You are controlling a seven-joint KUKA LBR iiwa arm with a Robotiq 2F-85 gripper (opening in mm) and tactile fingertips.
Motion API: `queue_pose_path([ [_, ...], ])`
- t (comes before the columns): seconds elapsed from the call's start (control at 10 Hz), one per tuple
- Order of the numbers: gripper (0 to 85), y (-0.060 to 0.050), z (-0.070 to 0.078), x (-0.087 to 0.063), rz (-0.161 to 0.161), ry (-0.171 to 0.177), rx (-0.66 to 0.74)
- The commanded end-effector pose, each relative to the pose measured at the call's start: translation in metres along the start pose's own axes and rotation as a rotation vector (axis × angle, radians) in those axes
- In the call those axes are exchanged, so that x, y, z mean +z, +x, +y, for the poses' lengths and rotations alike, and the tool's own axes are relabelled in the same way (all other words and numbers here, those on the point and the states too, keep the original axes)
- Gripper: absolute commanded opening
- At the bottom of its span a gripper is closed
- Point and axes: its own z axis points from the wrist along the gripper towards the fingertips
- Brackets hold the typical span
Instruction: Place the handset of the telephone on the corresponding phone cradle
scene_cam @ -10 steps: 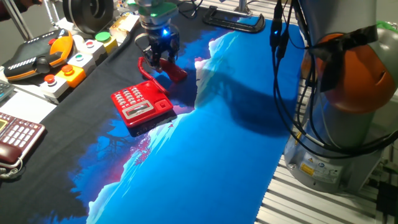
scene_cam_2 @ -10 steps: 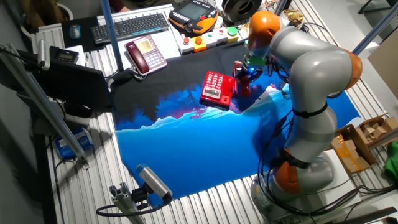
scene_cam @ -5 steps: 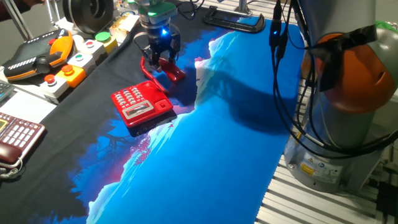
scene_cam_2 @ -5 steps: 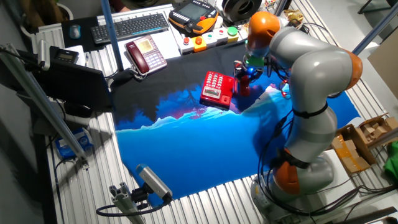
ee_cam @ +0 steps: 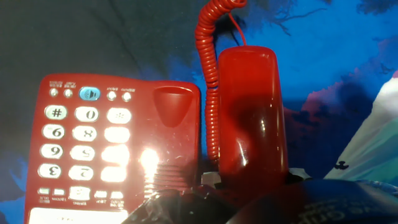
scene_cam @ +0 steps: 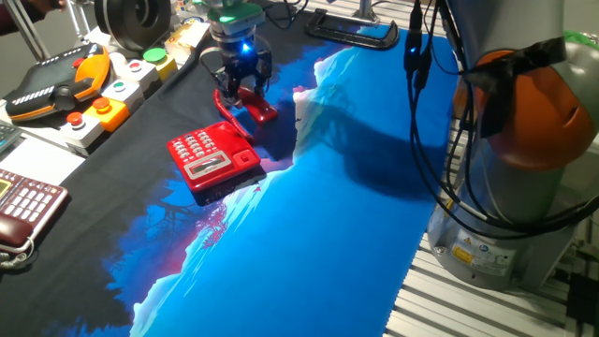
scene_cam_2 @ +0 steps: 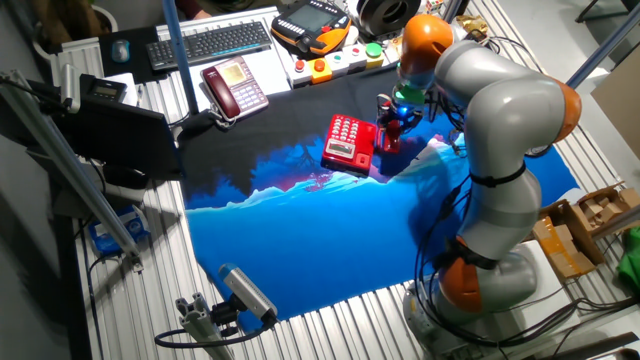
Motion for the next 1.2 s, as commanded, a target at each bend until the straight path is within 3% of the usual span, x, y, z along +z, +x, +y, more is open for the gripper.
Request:
queue_pose_path([
  [0.0,0.7,0.001,0.004,-0.001,0.001,0.002,0.006],
  [0.4,0.7,0.007,0.027,0.005,0.001,0.000,0.046],
  [0.6,0.7,0.011,0.033,0.015,0.015,-0.026,0.051],
  [1.1,0.7,0.014,0.050,0.026,0.014,-0.033,0.057],
])
